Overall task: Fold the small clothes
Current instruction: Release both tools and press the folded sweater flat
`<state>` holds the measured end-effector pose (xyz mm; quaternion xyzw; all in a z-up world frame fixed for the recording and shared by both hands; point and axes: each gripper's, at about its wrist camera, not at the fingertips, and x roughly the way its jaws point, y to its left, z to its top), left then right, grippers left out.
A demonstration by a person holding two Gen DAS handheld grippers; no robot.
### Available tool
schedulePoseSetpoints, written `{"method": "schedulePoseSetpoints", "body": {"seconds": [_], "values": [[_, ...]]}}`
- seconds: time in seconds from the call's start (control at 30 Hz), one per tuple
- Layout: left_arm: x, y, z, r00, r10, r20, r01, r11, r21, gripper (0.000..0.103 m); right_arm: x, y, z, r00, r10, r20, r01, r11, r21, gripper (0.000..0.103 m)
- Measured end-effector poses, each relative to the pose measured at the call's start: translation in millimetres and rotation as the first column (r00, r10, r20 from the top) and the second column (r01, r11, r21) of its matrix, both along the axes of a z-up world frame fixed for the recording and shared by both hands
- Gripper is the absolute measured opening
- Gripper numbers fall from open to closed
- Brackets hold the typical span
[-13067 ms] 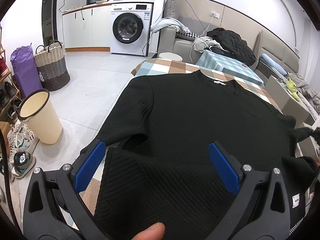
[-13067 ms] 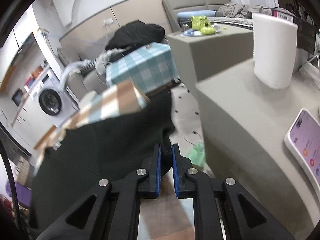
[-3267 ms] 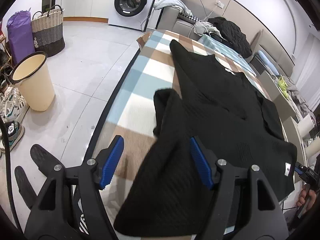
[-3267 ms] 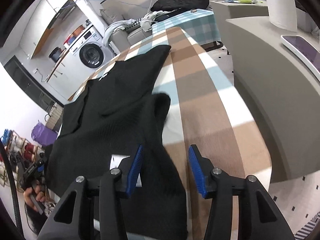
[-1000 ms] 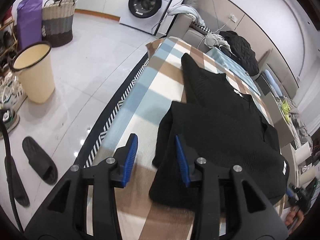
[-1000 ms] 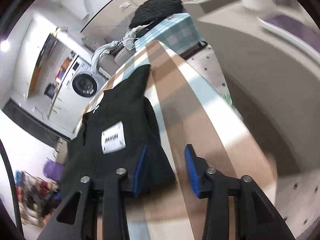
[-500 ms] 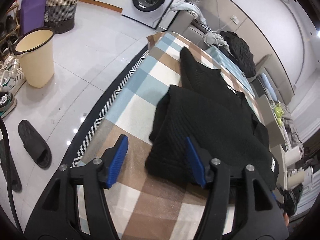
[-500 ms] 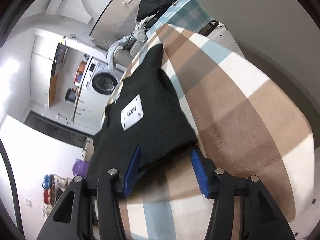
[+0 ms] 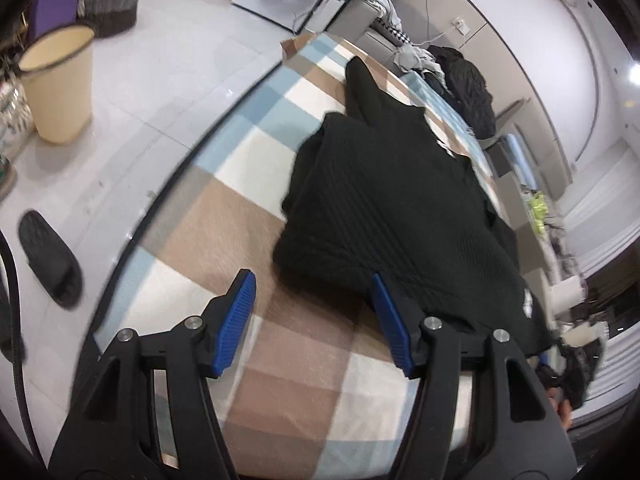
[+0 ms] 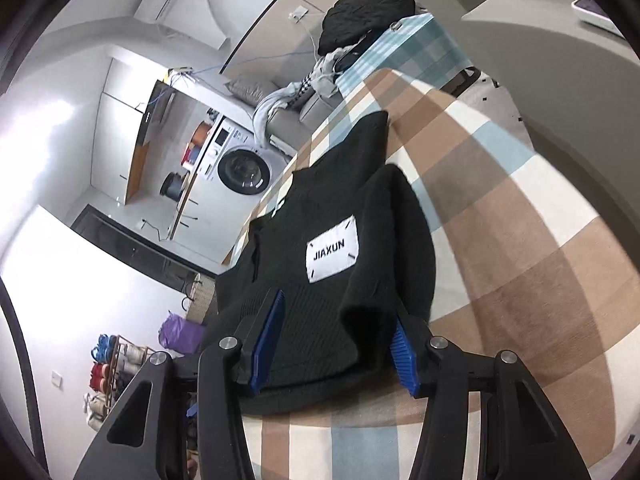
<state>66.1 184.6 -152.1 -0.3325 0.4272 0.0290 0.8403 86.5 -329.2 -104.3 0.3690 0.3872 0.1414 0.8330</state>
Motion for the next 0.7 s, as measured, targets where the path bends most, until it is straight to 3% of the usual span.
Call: {"method": "schedulePoseSetpoints", "body": {"seconds": [0.13, 0.23, 0.33, 0.5, 0.7], "values": [[3.1, -1.7, -6.3, 1.0, -0.005, 0.022, 0.006, 0.997, -0.073, 0.057, 2.0, 6.2, -1.2, 1.0, 0.018, -0.009, -0.018, 1.0, -0.008, 0.052], [10.3, -2.6, -7.1, 0.999, 0.005, 0.041, -0.001, 0.997, -0.081, 0.057, 5.2, 8.7, 0.7, 1.0, 0.022, -0.008, -0.022, 1.0, -0.014, 0.052], [14.1, -1.8, -3.3, 0.997, 0.036, 0.064, -0.032, 0.998, -0.053, 0.057, 5.9, 8.7, 0.8, 1.0, 0.02, -0.01, -0.02, 1.0, -0.019, 0.052], [13.8, -6.1, 16.6, 0.981, 0.01, 0.191, -0.01, 1.0, -0.001, 0.057, 7.0, 8.0, -1.5, 1.0, 0.015, -0.015, -0.016, 0.999, -0.031, 0.052], [17.5, -6.6, 20.1, 0.984, -0.011, 0.178, 0.004, 0.999, 0.044, 0.057, 8.4, 5.4, -4.6, 1.0, 0.012, -0.027, -0.013, 0.999, -0.032, 0.052]]}}
